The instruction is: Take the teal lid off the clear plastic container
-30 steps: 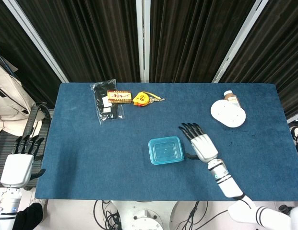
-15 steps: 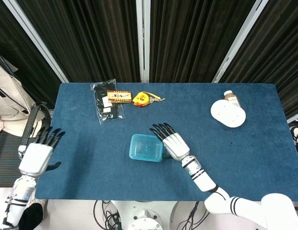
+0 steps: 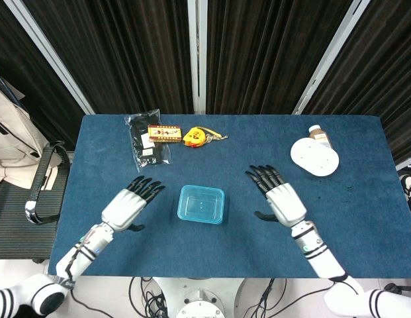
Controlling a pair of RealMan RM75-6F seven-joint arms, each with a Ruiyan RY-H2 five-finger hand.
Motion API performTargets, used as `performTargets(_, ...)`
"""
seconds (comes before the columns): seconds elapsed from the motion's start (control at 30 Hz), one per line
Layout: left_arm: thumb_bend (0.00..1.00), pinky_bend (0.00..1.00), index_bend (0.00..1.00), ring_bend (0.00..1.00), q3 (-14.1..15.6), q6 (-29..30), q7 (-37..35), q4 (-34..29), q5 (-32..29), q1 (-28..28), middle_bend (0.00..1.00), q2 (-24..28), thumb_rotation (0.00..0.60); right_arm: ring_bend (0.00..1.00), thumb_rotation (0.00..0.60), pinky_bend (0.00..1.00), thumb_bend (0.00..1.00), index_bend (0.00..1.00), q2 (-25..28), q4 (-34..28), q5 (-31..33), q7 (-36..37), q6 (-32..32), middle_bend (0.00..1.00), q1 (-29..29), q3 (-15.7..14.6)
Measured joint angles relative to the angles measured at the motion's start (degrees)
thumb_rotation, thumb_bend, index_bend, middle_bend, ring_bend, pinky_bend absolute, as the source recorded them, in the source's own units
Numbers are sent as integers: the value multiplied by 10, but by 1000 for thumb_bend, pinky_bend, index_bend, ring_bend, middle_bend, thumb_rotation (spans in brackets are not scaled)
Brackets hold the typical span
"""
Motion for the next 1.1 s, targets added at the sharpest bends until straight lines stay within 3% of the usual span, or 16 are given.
performTargets(0.2,0,3,0,0,-23,-47,85,3,-108,-64,0,-63,600,0,600,0,26,0,69,-43,-11,14,55,27,-41,-8)
performTargets(0.43,0,3,0,0,-36,-56,196,12,-287,-138,0,-124,600,0,600,0,26,0,81,-36,-16,53,66,27,-57,-19)
performTargets(0.67,0,5,0,0,-44,-28,274,24,-463,-219,0,-160,600,0,600,0,26,0,81,-20,-26,75,70,26,-64,-28)
performTargets(0.87,0,11,0,0,-48,-13,291,37,-544,-273,0,-172,600,0,600,0,26,0,75,-16,-30,80,70,26,-66,-30)
performTargets(1.1,0,16,0,0,-47,-12,283,41,-586,-305,0,-166,600,0,600,0,26,0,66,-10,-34,81,67,26,-66,-33)
